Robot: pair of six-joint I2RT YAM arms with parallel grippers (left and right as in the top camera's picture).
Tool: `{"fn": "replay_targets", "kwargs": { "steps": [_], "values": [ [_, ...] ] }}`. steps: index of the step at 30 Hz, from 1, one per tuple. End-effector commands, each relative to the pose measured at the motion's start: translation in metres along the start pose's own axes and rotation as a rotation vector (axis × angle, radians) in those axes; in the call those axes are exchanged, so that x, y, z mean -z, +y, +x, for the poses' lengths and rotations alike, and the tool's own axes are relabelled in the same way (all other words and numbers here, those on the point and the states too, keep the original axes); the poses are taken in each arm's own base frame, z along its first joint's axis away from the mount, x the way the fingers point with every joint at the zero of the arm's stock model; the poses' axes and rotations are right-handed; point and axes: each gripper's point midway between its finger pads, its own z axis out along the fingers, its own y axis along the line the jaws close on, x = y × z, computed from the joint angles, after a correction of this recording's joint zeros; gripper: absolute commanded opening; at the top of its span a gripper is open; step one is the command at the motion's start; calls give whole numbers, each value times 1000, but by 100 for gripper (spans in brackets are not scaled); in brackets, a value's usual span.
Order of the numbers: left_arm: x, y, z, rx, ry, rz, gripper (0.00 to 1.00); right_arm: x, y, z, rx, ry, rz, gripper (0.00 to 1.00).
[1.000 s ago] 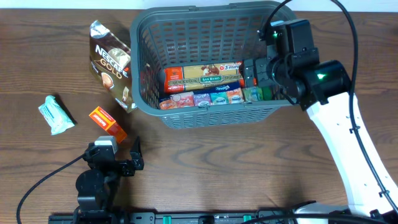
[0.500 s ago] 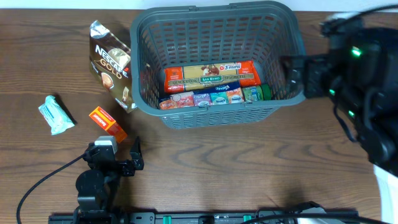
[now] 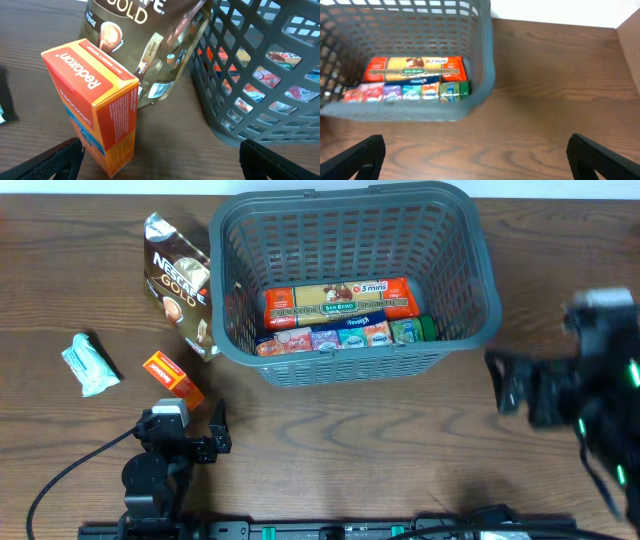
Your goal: Pack container
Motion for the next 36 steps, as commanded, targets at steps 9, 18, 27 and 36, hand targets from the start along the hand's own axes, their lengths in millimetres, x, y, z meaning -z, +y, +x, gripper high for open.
{"fn": "replay_targets", "kwargs": {
  "steps": [9,18,27,36],
  "values": [
    [-3,3,8,5,16,-12,98,20,22,90,35,211,-169,99],
    [-3,3,8,5,16,-12,99,20,20,91,26,213,-157,99],
    [-3,3,8,5,16,-12,98,20,20,91,26,213,-157,99],
    [-3,3,8,5,16,-12,99,20,20,91,26,213,-157,99]
  ]
}}
